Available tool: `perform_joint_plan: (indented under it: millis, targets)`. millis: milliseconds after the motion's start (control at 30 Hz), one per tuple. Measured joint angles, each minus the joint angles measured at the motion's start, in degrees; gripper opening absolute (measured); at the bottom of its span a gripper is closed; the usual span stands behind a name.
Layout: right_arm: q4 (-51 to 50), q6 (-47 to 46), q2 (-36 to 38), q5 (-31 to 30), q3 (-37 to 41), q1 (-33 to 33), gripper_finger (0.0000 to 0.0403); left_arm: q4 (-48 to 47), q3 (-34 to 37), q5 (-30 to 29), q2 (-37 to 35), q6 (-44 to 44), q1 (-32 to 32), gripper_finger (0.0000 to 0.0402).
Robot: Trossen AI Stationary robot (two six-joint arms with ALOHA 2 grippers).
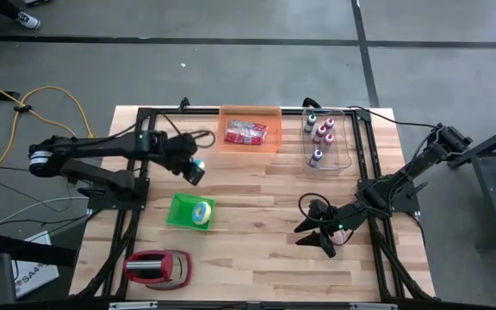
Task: Pick & Place Food Item
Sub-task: Put the blue donut into the green bin
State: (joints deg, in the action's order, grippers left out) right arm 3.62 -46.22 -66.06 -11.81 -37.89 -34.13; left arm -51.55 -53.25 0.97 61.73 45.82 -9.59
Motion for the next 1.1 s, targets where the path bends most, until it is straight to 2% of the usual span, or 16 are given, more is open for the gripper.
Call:
perform_joint_plan:
  millis: [200, 567, 733, 1100]
  targets:
    - [0.02, -0.02, 0.0, 0.0, 0.0, 0.02, 0.0204, -0.26, 0.01, -1.83, -0.08, 13.03, 11.32, 0.0099]
    - [0.02, -0.02, 0.0, 0.02, 0.0, 0.02, 0.0204, 1.3, 0.02, -13.6, 3.88, 35.11, 31.53, 0.0099]
    - [0.01, 0.0, 0.0, 0.0, 0.01, 0.01, 0.0204, 2.68, 0.02, -17.62, 6.41, 39.42, 36.15, 0.0099]
    - [0.0, -0.02, 0.0, 0.02, 0.0, 0.02, 0.0204, 2.52, 1.29, -26.57, 9.23, 49.04, 42.01, 0.0099]
